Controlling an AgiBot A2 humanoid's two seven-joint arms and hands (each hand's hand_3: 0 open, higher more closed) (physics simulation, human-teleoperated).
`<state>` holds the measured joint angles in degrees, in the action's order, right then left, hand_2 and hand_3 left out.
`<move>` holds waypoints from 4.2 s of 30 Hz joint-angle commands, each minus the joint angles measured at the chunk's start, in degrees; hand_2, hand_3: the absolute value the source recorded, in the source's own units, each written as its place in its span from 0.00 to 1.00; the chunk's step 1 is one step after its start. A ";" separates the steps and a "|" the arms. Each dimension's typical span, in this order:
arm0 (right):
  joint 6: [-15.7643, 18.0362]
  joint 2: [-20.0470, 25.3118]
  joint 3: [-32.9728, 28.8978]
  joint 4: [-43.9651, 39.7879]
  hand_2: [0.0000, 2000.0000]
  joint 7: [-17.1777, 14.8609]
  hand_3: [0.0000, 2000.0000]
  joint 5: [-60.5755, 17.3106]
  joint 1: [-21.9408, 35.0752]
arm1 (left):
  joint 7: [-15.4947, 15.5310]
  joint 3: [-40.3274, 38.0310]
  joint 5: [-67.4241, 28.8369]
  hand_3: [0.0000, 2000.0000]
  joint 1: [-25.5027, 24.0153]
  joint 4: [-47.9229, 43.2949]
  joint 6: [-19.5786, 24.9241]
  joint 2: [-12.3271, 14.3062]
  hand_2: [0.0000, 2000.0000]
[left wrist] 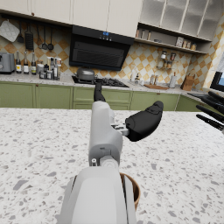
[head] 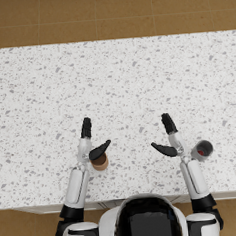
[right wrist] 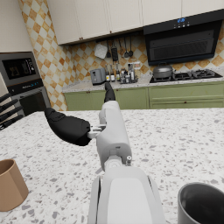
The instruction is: Pick up two cups and pour the berry on the right into the cup on the left
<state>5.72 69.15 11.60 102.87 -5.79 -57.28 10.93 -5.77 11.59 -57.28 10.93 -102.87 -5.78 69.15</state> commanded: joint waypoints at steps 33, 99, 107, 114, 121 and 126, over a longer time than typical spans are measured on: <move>-5.70 0.42 -17.40 3.23 0.00 5.77 0.00 -18.04 -12.89 | 5.75 -7.10 -18.04 0.00 -11.79 -1.87 5.76 -1.65 0.00; 2.76 8.40 -22.62 -0.15 1.00 5.89 0.64 -24.45 -19.44 | 5.88 0.35 -22.63 0.64 -16.10 2.46 8.80 5.49 1.00; 1.95 6.81 -13.60 6.24 1.00 6.15 0.64 -29.86 -9.96 | 6.00 5.01 -28.02 0.64 -12.63 -0.32 7.78 8.54 1.00; 1.68 8.85 -8.71 9.22 1.00 6.44 0.64 -42.62 -4.05 | 5.99 6.19 -32.17 0.64 -11.92 -1.07 7.65 9.68 1.00; 1.44 11.62 -5.16 8.59 1.00 6.39 0.64 -55.42 1.82 | 5.96 7.54 -32.57 0.64 -9.27 0.81 7.71 12.14 1.00; 1.06 13.65 -2.18 6.97 1.00 6.35 0.64 -64.60 5.15 | 5.96 8.14 -32.60 0.64 -7.10 3.28 7.65 13.94 1.00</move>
<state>6.77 81.79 8.11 110.26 0.57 -123.71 13.78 0.19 19.55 -89.88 2.32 -100.53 1.86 82.18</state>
